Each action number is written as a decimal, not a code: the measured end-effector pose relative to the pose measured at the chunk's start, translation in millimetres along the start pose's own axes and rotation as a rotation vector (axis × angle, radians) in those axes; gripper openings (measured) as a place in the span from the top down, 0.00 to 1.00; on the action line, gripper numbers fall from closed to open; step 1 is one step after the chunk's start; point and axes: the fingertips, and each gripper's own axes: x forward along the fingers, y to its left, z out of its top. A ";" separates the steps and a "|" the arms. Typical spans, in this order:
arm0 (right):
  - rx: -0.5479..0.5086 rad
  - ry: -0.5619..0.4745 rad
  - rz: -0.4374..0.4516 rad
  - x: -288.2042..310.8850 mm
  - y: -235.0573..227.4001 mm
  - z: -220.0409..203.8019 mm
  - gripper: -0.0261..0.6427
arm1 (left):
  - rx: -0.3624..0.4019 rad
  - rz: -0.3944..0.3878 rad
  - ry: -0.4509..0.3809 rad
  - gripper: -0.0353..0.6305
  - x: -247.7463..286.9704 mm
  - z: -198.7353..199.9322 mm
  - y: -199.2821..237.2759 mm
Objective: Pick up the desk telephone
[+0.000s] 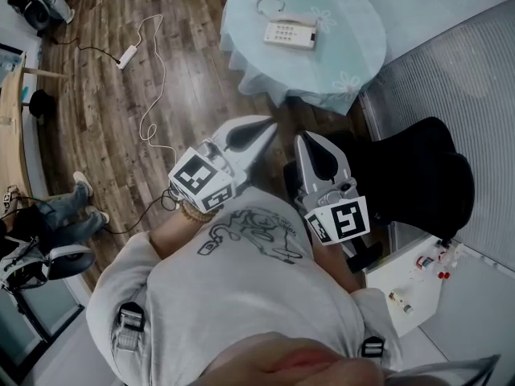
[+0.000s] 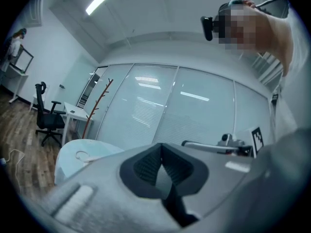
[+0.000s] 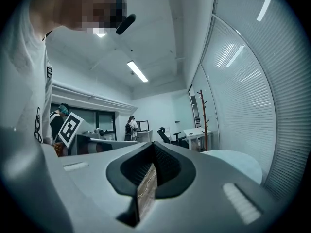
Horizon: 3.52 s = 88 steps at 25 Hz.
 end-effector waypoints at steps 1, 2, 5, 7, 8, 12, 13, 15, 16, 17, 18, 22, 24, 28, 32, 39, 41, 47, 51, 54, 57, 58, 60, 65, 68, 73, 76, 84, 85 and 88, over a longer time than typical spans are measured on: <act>0.003 0.005 -0.004 16.4 -10.3 0.9 0.95 | 0.015 0.008 0.005 0.94 7.6 5.2 17.1; 0.005 0.009 -0.010 32.3 -20.5 2.5 0.95 | 0.034 0.018 0.011 0.94 15.1 10.4 34.1; 0.009 0.015 -0.018 78.6 -49.2 9.0 0.95 | 0.052 0.030 0.021 0.94 37.6 26.5 82.7; 0.000 0.021 -0.013 109.0 -64.6 13.8 0.95 | 0.042 0.028 0.019 0.94 51.4 36.8 112.8; -0.006 0.024 -0.011 123.7 -71.8 16.9 0.95 | 0.037 0.026 0.018 0.94 58.1 42.1 126.9; -0.020 0.029 -0.013 180.6 -97.8 31.9 0.95 | 0.025 0.020 0.022 0.94 79.5 65.5 177.5; -0.022 0.030 -0.014 193.4 -103.4 35.2 0.95 | 0.021 0.018 0.023 0.94 84.3 70.4 189.0; -0.029 0.035 -0.015 215.0 -112.7 41.1 0.95 | 0.015 0.008 0.025 0.94 92.7 79.3 208.8; -0.034 0.039 -0.017 224.5 -116.6 43.5 0.95 | 0.015 0.003 0.025 0.94 96.3 83.7 217.5; -0.038 0.042 -0.020 233.6 -120.2 45.8 0.95 | 0.014 -0.002 0.026 0.94 99.5 88.0 226.1; -0.040 0.045 -0.023 242.7 -123.6 48.1 0.95 | 0.013 -0.006 0.028 0.94 102.8 91.9 234.9; -0.043 0.060 -0.032 275.6 -138.3 55.1 0.95 | 0.004 -0.021 0.056 0.94 118.1 100.7 267.9; -0.044 0.066 -0.041 286.3 -147.9 54.0 0.95 | -0.006 -0.027 0.063 0.94 125.7 101.7 280.0; -0.045 0.072 -0.054 299.7 -156.5 47.6 0.95 | -0.018 -0.031 0.061 0.94 131.2 102.6 295.3; -0.064 0.097 -0.049 309.7 -162.6 43.5 0.95 | -0.017 -0.016 0.059 0.94 137.4 104.9 308.2; -0.067 0.123 -0.065 311.6 -186.5 37.4 0.95 | -0.010 -0.008 0.074 0.94 155.5 101.7 314.2; -0.068 0.136 -0.063 312.3 -193.3 34.6 0.95 | 0.005 -0.004 0.086 0.94 161.9 100.0 314.4; -0.073 0.161 -0.062 314.9 -213.3 30.1 0.95 | 0.000 0.015 0.110 0.94 180.5 92.9 322.1; -0.050 0.189 -0.064 317.4 -232.4 15.6 0.94 | -0.055 -0.008 0.133 0.91 194.9 82.3 327.3; -0.031 0.214 -0.069 319.6 -246.5 3.1 0.91 | -0.066 0.003 0.155 0.89 205.5 68.6 335.4; -0.018 0.242 -0.067 323.5 -259.3 -12.4 0.88 | -0.078 0.013 0.189 0.85 216.4 49.5 347.3; -0.014 0.252 -0.065 325.0 -263.5 -18.0 0.86 | -0.085 0.012 0.201 0.81 220.0 43.3 351.1; -0.004 0.270 -0.065 327.6 -272.1 -29.2 0.85 | -0.100 0.019 0.221 0.80 225.8 31.9 358.9; 0.019 0.311 -0.079 331.9 -298.9 -61.6 0.79 | -0.118 0.044 0.266 0.79 241.1 -1.7 380.0; 0.030 0.336 -0.089 333.1 -317.7 -85.8 0.75 | -0.135 0.064 0.291 0.78 251.8 -26.9 395.3; 0.046 0.388 -0.108 341.6 -348.2 -127.6 0.68 | -0.185 0.102 0.344 0.70 267.8 -70.1 425.3; 0.068 0.418 -0.117 348.5 -367.0 -161.0 0.63 | -0.213 0.130 0.370 0.62 278.6 -100.5 447.3; 0.130 0.472 -0.180 363.6 -415.9 -235.4 0.51 | -0.300 0.202 0.450 0.54 301.1 -178.7 504.7; 0.134 0.480 -0.190 365.3 -422.0 -244.1 0.50 | -0.309 0.211 0.458 0.53 303.4 -188.1 511.2; 0.157 0.506 -0.210 367.5 -439.6 -273.1 0.47 | -0.334 0.231 0.482 0.50 310.2 -218.8 526.8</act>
